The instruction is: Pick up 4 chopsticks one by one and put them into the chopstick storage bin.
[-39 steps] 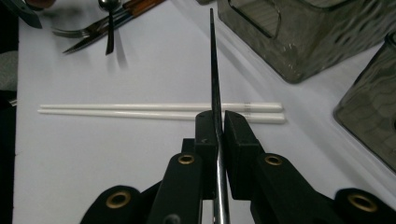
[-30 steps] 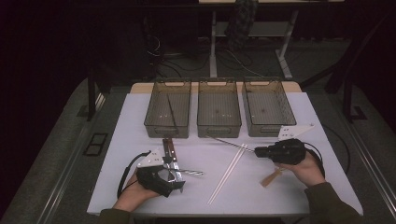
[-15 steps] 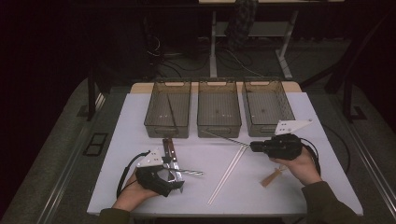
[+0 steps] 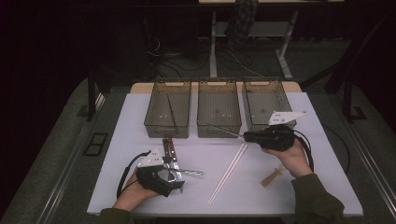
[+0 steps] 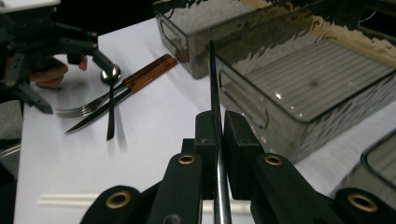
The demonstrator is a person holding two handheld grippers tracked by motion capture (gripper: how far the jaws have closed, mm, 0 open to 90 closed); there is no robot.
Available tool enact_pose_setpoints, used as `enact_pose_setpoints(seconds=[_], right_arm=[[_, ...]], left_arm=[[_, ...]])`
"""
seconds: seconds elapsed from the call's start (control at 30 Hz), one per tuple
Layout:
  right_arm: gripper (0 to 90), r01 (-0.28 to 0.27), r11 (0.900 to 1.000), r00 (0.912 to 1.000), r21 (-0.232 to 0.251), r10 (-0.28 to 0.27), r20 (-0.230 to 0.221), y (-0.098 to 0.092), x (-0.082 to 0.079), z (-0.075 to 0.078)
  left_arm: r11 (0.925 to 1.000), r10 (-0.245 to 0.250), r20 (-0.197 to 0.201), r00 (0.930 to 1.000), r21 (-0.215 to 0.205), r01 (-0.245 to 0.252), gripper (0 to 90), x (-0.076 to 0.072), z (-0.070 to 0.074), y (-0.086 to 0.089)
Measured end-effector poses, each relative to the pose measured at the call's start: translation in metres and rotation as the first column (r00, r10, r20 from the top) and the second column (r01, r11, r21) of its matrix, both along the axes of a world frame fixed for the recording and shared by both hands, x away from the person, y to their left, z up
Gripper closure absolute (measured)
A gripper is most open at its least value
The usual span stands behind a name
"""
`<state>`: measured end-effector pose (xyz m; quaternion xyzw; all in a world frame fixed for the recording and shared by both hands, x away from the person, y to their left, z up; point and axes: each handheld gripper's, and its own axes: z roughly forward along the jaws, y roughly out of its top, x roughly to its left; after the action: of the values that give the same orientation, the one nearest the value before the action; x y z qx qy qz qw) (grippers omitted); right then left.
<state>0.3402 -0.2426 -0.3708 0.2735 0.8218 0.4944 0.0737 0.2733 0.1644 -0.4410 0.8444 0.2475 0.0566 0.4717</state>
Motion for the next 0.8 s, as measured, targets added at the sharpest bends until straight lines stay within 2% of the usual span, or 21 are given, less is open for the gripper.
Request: enact_pose_setpoints(seconds=[0.13, 0.33, 0.57, 0.8], right_arm=[[84.3, 0.013, 1.000, 0.9999, 0.016, -0.013, 0.002, 0.008, 0.008, 0.006], [84.3, 0.049, 0.999, 0.9988, -0.016, -0.049, 0.002, 0.022, 0.023, 0.016], [84.3, 0.090, 0.996, 0.9958, -0.022, -0.090, -0.012, 0.038, 0.040, 0.023], [84.3, 0.112, 0.993, 0.9934, -0.024, -0.113, -0.023, 0.058, 0.056, 0.024]], left_arm=[[1.0000, -0.003, 0.003, 1.0000, 0.002, 0.003, 0.0, 0.000, 0.000, -0.001], [1.0000, 0.003, -0.006, 1.0000, 0.003, -0.003, 0.0, 0.000, -0.001, -0.001], [0.9996, 0.005, -0.005, 1.0000, 0.029, -0.005, 0.0, 0.001, -0.002, -0.002], [0.9998, 0.007, -0.009, 0.9999, 0.017, -0.007, 0.0, 0.001, -0.001, -0.001]])
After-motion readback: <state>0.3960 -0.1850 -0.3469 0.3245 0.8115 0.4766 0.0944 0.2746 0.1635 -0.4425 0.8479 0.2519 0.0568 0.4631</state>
